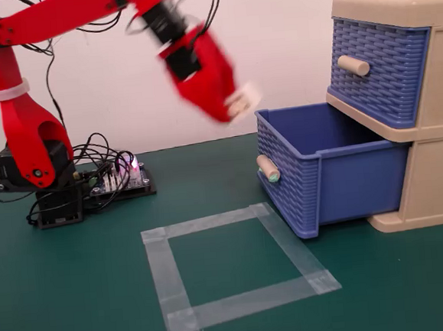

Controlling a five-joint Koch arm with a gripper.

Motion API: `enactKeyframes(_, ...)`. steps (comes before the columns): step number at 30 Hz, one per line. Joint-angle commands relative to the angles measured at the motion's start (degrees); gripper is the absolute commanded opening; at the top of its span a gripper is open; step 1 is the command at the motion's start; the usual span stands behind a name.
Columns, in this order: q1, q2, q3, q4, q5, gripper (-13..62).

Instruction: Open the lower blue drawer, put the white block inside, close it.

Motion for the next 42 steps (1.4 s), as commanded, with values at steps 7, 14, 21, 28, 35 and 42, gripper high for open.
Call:
enactKeyframes(7,-4.0,-19.8,-19.3,-9.1,20.0,-8.3)
enactKeyframes(14,-4.2,-18.8,-20.7,-9.1,24.5,19.5)
enactKeyframes(21,-3.7,-10.0,-20.4,-8.3,37.6,33.1)
enactKeyframes(28,2.2,0.1,-17.9,17.3,34.4,33.0)
enactKeyframes(35,9.2,-13.0,-18.8,24.5,29.0,33.0)
enactKeyframes(42,8.3,-29.3,-27.2,14.9,32.2,33.0)
